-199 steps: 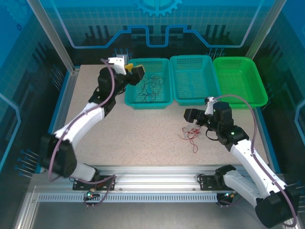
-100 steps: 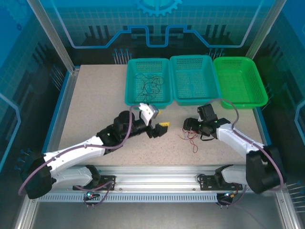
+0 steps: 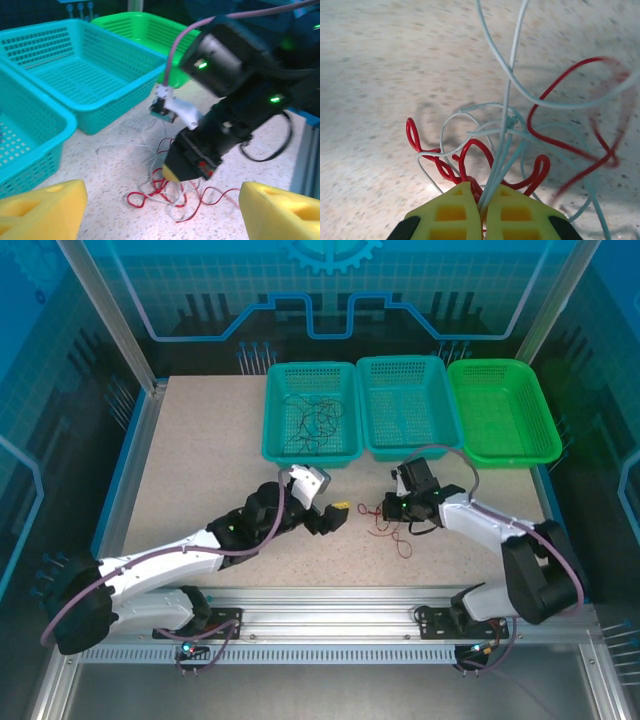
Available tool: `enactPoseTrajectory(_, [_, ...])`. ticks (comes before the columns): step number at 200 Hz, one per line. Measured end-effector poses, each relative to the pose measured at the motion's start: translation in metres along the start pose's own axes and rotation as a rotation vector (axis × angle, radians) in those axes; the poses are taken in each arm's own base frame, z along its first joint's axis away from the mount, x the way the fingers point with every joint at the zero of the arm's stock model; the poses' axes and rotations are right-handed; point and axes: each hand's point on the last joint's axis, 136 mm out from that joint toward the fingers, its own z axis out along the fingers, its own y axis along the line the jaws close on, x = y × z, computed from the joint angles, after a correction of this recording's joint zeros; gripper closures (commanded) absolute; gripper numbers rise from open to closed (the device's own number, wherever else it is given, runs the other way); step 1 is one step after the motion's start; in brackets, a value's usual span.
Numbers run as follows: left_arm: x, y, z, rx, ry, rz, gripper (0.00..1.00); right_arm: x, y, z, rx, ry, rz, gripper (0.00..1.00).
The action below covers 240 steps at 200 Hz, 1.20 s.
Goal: Untangle the cables
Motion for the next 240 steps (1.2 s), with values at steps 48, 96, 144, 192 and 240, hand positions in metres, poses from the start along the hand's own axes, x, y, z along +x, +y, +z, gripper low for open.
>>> enactPoseTrajectory(48, [0.012, 0.07, -0.007, -0.217, 0.031, -0.319, 0.03, 0.001, 0.067, -0.042, -0.238, -0.059, -0.273, 1.0])
enactPoseTrajectory(96, [0.016, 0.078, -0.009, -0.23, 0.035, -0.469, 0.01, 0.008, 0.126, -0.065, -0.411, -0.04, -0.469, 0.99])
enactPoseTrajectory(144, [0.03, 0.08, -0.023, -0.218, 0.05, -0.061, 0.01, 0.011, 0.153, -0.08, -0.476, -0.041, -0.572, 1.0])
enactPoseTrajectory(192, [0.059, 0.072, -0.032, -0.136, 0.03, 0.284, 0.01, 0.018, 0.167, -0.098, -0.547, -0.057, -0.634, 1.0])
enactPoseTrajectory(240, [0.088, 0.052, -0.04, -0.008, 0.023, 0.455, 0.01, 0.009, 0.179, -0.131, -0.597, -0.138, -0.662, 1.0])
